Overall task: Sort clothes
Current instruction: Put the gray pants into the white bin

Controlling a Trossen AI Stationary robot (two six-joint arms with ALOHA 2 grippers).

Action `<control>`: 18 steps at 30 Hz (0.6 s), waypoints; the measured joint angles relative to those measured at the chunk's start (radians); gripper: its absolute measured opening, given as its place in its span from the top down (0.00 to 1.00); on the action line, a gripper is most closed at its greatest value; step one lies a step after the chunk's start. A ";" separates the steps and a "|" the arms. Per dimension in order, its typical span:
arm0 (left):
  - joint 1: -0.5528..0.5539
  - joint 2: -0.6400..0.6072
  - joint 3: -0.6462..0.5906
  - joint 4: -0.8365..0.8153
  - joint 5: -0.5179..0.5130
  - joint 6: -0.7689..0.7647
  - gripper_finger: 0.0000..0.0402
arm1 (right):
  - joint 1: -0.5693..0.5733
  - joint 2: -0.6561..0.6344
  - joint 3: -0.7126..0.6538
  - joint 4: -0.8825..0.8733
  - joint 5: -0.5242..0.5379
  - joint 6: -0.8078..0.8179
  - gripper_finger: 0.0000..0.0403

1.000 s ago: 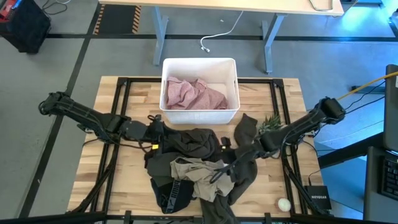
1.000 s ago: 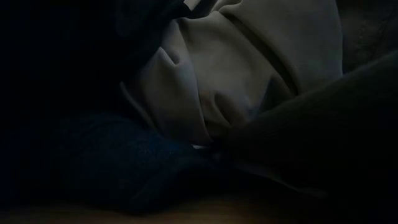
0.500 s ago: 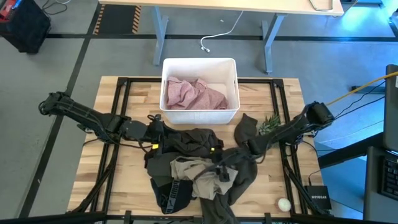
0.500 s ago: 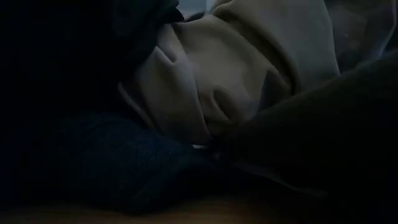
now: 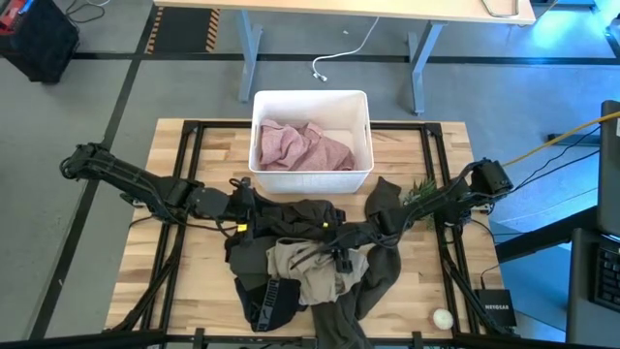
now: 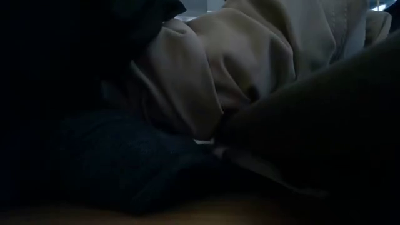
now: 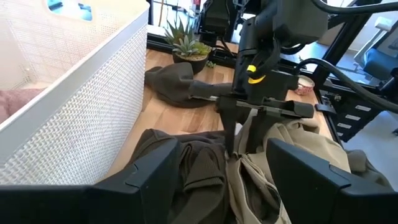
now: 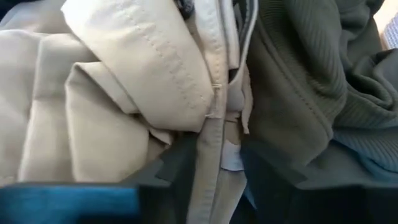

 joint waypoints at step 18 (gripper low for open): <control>0.005 0.000 0.000 0.000 -0.022 0.110 0.41 | -0.019 -0.303 0.026 -0.042 0.210 -0.230 0.99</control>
